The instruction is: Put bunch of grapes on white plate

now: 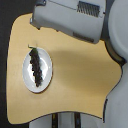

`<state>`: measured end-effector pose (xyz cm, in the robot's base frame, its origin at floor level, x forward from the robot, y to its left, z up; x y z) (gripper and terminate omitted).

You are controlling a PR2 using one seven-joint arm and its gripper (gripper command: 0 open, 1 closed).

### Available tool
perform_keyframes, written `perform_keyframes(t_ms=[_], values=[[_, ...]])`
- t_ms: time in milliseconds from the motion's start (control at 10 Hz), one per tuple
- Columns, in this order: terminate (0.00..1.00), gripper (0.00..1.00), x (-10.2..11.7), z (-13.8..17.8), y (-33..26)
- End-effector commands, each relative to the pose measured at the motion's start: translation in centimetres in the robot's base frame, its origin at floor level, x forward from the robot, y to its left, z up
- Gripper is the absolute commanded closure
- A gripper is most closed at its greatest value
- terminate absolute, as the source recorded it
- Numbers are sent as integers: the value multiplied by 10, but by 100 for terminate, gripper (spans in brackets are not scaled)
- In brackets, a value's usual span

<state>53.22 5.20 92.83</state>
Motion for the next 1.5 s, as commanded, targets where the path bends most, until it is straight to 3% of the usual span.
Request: perform_keyframes(t_ms=[0,700,1300,1400], values=[[0,0,-9,-10,-127],[0,0,-35,-26,-265],[0,0,-37,-36,-310],[100,0,-33,-38,-310]])
